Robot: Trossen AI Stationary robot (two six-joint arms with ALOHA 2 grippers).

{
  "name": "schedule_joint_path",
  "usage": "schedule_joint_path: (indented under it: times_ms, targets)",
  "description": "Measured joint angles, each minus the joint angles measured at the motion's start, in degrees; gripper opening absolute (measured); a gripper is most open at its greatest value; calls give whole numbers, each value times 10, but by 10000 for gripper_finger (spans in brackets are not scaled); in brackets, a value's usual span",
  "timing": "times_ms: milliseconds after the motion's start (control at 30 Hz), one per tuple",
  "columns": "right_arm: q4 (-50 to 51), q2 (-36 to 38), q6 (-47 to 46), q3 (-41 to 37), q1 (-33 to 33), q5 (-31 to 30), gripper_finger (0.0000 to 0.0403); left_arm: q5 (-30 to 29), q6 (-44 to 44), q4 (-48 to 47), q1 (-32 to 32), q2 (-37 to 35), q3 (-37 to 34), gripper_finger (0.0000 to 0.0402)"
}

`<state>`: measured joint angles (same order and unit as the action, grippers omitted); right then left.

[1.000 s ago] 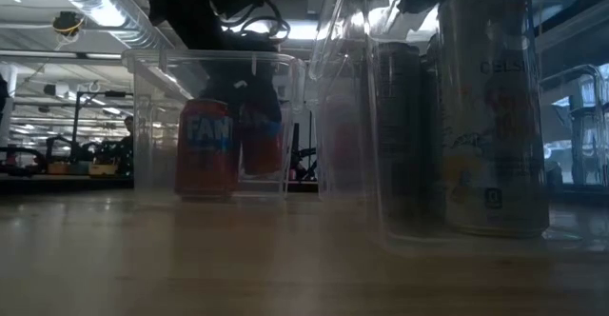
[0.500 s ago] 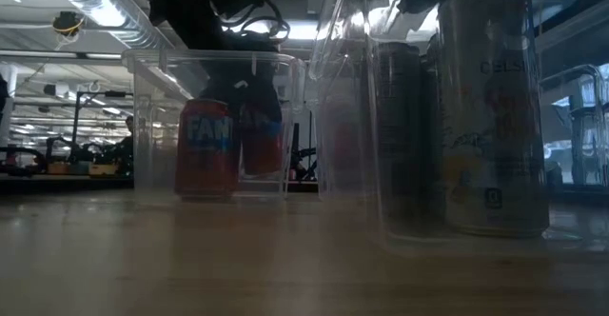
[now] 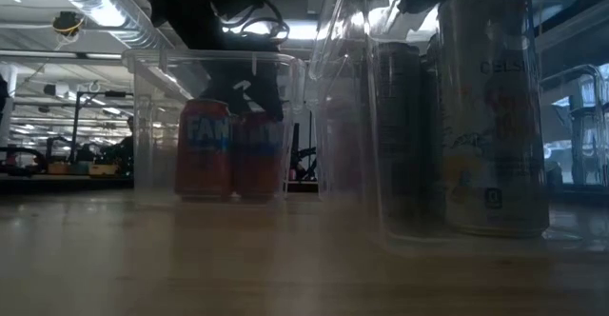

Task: Sort soda cans
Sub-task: Put the red soda can into the middle transparent bin

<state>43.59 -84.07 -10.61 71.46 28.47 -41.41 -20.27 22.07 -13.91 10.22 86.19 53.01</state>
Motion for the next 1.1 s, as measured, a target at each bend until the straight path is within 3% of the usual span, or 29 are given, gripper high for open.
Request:
schedule_joint_path:
  times_ms: [267, 533, 733, 900, 1100]
  targets:
    - [3, 0, 0, 0, 0, 0, 351, 25, -27, -16, -3, -19, 1, 366]
    - [-19, 0, 1, 0, -4, 38, 351, 27, -23, -6, -43, -121, 14, 363]
    - [94, 3, -57, 71, 6, 152, 351, 25, -8, -6, -108, -181, 14, 362]
    - [200, 4, -149, 128, 39, 268, 351, 25, -8, -6, -159, -184, 14, 362]
    - [277, 4, -289, 136, 83, 390, 351, 19, -4, -1, -196, -169, 14, 362]
